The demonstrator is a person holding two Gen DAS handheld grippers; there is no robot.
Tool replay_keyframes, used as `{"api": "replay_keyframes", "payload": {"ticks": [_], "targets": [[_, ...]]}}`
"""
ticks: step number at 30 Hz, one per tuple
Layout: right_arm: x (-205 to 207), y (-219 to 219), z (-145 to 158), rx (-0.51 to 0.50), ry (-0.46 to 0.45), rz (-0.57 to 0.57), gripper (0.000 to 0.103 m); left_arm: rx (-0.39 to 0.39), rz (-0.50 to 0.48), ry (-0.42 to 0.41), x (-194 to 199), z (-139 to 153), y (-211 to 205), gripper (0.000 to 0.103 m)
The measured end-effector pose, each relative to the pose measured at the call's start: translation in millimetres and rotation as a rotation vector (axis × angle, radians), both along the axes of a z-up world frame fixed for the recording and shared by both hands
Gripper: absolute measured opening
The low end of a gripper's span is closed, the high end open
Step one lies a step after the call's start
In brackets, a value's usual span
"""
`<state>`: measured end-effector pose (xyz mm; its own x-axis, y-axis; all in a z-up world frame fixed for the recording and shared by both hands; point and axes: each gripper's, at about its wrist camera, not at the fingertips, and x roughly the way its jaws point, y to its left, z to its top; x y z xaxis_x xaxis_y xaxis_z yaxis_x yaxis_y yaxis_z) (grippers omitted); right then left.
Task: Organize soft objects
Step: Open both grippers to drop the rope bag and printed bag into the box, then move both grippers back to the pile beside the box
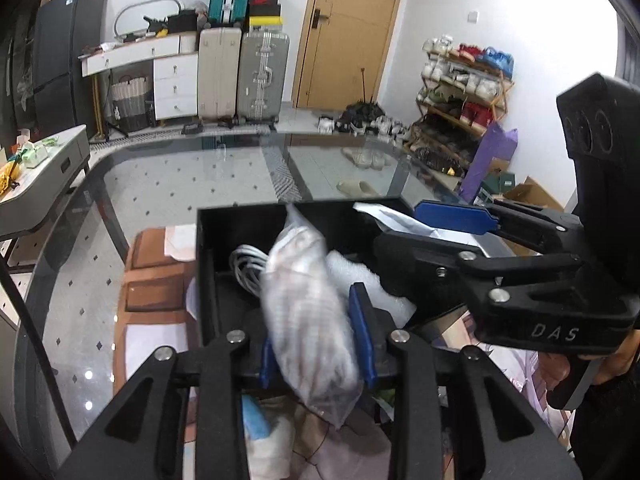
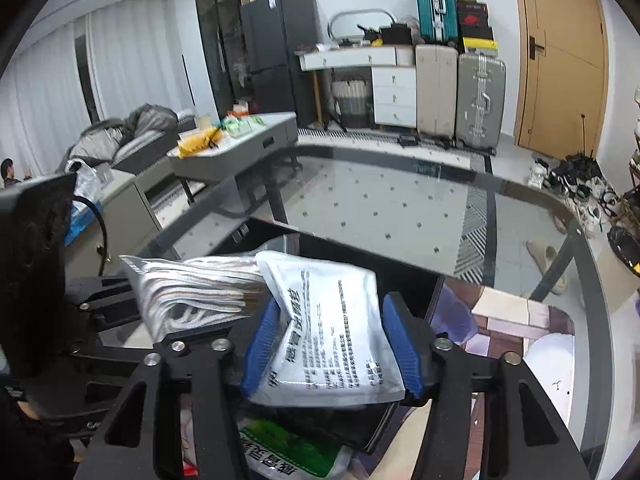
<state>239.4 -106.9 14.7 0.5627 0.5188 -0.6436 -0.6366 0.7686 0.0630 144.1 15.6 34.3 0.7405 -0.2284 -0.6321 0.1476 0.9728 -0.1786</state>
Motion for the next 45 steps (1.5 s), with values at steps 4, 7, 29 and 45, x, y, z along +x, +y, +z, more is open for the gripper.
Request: {"api": "replay_keyframes", "payload": {"ticks": [4, 7, 29, 45], "targets": [[-6.1, -5.2, 4.4, 0.0, -0.02, -0.012, 0.069, 0.025, 0.015, -0.039, -1.7, 5.4, 4.3, 0.049], [-9.8, -2.8, 4.6, -0.013, -0.022, -0.007, 0.069, 0.023, 0.026, -0.037, 0.7, 4.9, 7.5, 0.051], [-70.4, -44.1, 10.8, 0.0, -0.079, -0.079, 0.102, 0.044, 0.128, -0.117, -58.9, 14.1, 32.8, 0.103], [-79.6, -56.8, -20.8, -0.066, 0.026, -0.076, 0.102, 0.084, 0.154, -0.036, -82.7, -10.7, 31.6, 0.103]]}}
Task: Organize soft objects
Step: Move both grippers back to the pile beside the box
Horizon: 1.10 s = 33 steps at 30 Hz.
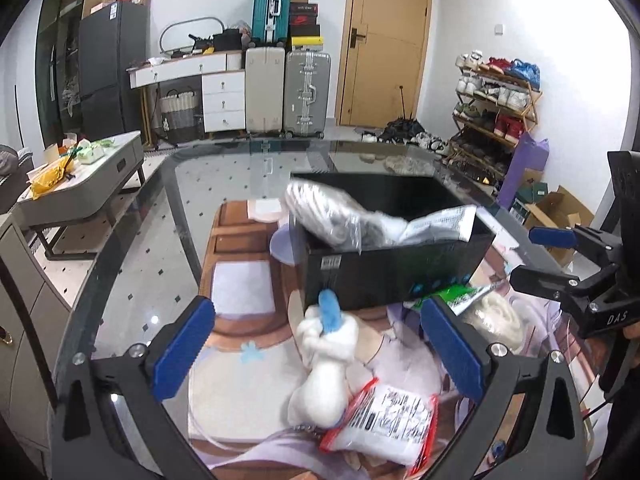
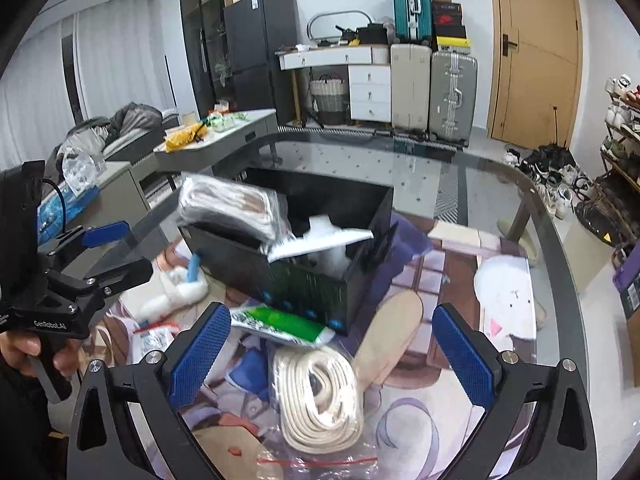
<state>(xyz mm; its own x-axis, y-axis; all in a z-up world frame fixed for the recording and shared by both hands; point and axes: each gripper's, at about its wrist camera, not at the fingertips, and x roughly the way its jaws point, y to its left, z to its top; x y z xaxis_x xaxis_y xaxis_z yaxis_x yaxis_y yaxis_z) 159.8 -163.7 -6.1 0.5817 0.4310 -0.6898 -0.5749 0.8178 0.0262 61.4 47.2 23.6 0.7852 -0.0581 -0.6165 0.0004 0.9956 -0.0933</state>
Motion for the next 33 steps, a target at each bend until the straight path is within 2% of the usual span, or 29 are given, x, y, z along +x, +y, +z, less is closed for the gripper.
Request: {"api": "replay_keyframes", "payload": {"ticks": [9, 28, 33], "targets": [[0.4, 0.8, -21.7, -0.066, 0.073, 0.045, 0.102, 0.01, 0.021, 0.062, -0.5, -15.9, -2.2, 0.103], [-8.3, 3.3, -40.7, -0.126, 0.145, 0.116, 0.102, 0.039, -0.061, 0.129, -28.2, -30.2, -36.5, 0.103], [-9.8, 5.5, -46.8, -0.143, 0.16, 0.131, 0.102, 0.026, -0.07, 0.147, -32.0, -35.4, -40.3, 0.103]]}}
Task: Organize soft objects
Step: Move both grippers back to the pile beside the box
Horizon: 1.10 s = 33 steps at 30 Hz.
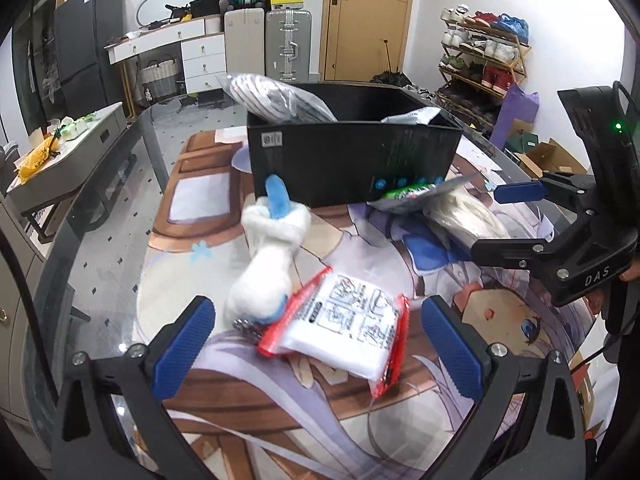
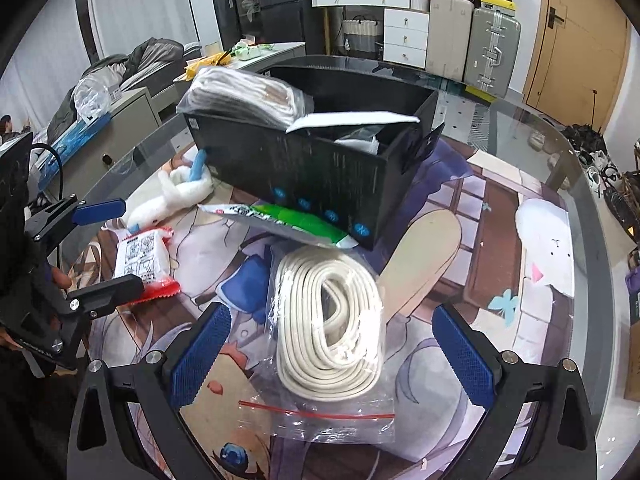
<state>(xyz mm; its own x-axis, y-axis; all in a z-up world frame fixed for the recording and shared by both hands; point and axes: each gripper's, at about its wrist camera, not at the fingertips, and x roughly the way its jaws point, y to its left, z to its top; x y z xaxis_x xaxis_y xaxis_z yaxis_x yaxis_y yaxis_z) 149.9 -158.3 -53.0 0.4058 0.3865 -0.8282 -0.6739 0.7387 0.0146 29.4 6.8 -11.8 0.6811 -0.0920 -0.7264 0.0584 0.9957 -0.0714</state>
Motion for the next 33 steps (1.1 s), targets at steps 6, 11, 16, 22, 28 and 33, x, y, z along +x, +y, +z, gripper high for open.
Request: {"api": "replay_keyframes", "payload": {"ticks": [6, 11, 16, 22, 28, 33], "targets": [[-3.4, 3.1, -5.7, -0.016, -0.002, 0.031, 0.102, -0.021, -0.036, 0.024, -3.5, -3.2, -0.4, 0.103], [-0.6, 7.9, -12.8, -0.015, 0.018, 0.029, 0.102, -0.031, -0.055, 0.038, -4.1, -4.6, -2.0, 0.103], [2.0, 11.1, -16.9, -0.015, 0.025, 0.023, 0.102, -0.047, -0.072, 0.048, -8.0, -7.1, -2.1, 0.103], [3.0, 15.2, -18.8, -0.03, 0.017, 0.018, 0.102, -0.086, -0.122, 0.043, -11.4, -5.9, -8.0, 0.103], [0.1, 15.3, -18.4, -0.037, 0.011, 0.028, 0.102, -0.098, -0.137, 0.045, -10.4, -6.6, -13.7, 0.103], [-2.0, 13.1, -18.6, -0.04, 0.011, 0.037, 0.102, -0.093, -0.134, 0.039, -7.7, -7.3, -16.9, 0.102]]}}
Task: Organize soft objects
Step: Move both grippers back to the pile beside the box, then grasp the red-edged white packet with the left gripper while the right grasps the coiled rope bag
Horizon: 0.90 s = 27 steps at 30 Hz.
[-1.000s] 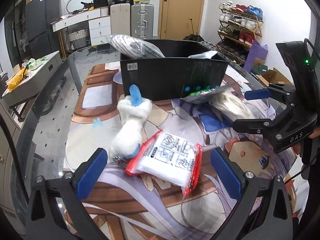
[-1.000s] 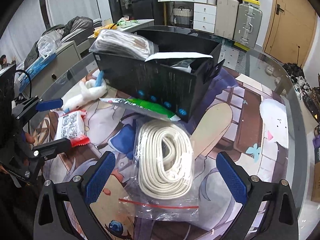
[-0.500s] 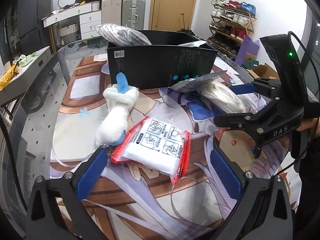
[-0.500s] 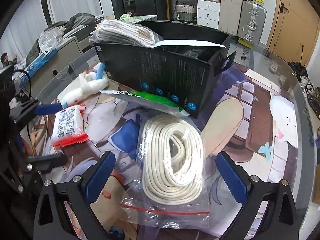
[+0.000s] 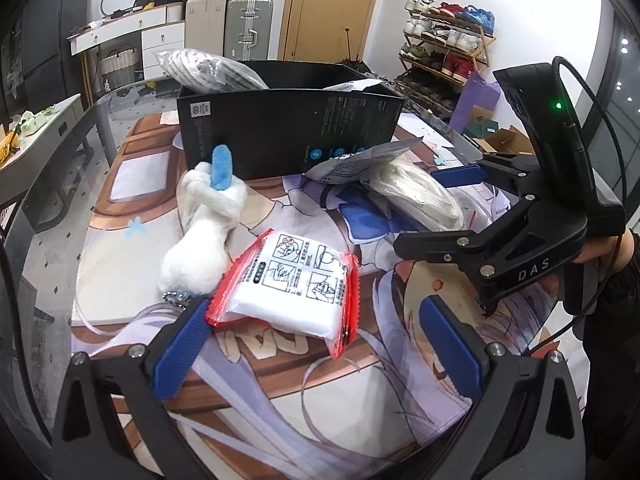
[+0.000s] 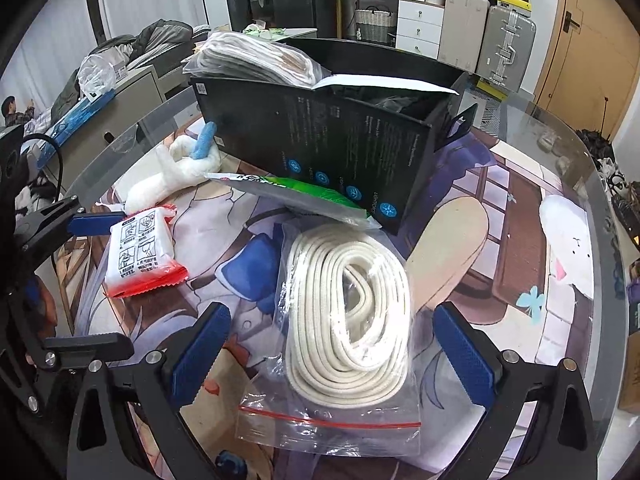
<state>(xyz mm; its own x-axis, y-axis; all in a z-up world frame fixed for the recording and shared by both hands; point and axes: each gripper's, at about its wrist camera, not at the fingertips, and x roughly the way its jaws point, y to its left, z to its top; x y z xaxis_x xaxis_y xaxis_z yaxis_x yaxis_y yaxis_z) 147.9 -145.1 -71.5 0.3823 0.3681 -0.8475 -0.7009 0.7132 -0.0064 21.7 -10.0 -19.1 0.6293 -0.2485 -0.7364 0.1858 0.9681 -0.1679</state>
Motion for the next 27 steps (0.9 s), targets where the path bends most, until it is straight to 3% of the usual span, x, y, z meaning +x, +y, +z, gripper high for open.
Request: {"api": "replay_keyframes", "payload": {"ticks": [5, 9, 11, 13, 19, 20, 27], "targets": [[-0.6, 0.1, -0.1, -0.002, -0.008, 0.001, 0.102, 0.042, 0.029, -0.016, 5.4, -2.5, -4.8, 0.102], [-1.4, -0.6, 0.1, -0.003, -0.011, 0.006, 0.102, 0.08, 0.04, -0.031, 6.4, -4.2, -8.7, 0.093], [-2.1, -1.1, 1.4, 0.0, -0.017, 0.009, 0.095, 0.094, 0.046, -0.039, 6.2, -4.3, -10.0, 0.087], [-2.1, -2.5, 5.2, 0.011, -0.023, 0.011, 0.077, 0.095, 0.054, -0.045, 6.1, -4.0, -9.2, 0.083], [-2.1, -8.9, 10.7, 0.025, -0.024, 0.025, 0.051, 0.061, 0.06, -0.055, 5.2, -1.6, -3.6, 0.064], [-2.6, -9.8, 11.4, 0.029, -0.022, 0.031, 0.05, 0.057, 0.058, -0.056, 4.5, -1.2, -3.0, 0.057], [-7.1, -13.1, 14.6, 0.03, -0.03, 0.055, 0.045, 0.033, 0.05, -0.06, 2.4, 0.5, -2.1, 0.053]]}}
